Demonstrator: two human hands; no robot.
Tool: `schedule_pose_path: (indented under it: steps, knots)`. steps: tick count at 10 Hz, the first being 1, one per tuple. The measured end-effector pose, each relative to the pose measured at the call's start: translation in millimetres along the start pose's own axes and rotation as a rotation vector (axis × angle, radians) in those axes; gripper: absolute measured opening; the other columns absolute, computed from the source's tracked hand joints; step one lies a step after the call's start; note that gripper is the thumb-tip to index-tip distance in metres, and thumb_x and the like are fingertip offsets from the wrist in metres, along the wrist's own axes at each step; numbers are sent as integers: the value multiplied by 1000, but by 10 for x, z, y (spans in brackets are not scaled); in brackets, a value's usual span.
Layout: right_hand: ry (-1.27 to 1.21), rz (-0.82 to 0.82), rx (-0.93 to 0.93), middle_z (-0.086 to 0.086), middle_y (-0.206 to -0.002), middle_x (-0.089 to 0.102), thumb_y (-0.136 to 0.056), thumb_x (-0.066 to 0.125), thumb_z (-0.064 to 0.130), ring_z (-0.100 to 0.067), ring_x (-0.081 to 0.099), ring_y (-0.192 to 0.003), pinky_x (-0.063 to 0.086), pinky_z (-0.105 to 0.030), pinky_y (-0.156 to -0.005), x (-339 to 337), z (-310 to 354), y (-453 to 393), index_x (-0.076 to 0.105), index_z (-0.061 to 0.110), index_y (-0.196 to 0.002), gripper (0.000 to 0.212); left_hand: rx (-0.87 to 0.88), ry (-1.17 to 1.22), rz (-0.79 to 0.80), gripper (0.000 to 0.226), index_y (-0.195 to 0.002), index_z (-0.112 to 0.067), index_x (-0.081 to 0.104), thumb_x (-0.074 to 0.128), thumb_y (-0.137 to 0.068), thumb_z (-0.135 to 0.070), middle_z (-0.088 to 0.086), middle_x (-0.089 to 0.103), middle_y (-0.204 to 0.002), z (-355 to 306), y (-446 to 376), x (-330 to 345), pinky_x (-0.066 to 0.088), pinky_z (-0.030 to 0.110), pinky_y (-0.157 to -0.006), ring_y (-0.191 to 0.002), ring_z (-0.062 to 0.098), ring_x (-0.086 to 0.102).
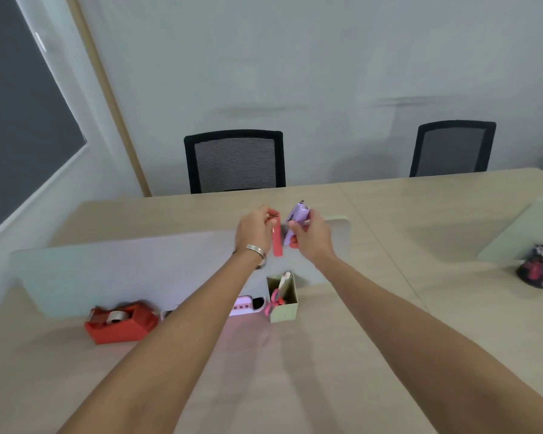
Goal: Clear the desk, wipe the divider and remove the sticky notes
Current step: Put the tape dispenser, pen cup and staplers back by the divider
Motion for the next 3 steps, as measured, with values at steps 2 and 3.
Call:
schedule_pose_path:
  steps: [2,3]
  knots:
    - [210,113,-30,-19,-103,63,-93,47,15,-39,64,-92,55,-54,-79,118,-7,26,50,10,-104,12,-2,74,76,43,-115,-14,64,39,-85,6,13,69,-111,-23,91,-44,51,31,-92,-97,22,63]
    - [344,214,-56,-14,-103,59,-94,42,14,-35,59,-92,53,-52,-85,82,-21,101,43,12,-128,34,-22,35,81,51,-131,-16,52,38,-87,7,14,63,-124,-41,255,-113,43,25,-91,-110,25,62]
Point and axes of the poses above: each hand's wrist, its own y-axis away from the middle knuckle, its own x-axis out of the palm, z = x × y, the point moved 7 cm from there along -y, towards the middle knuckle
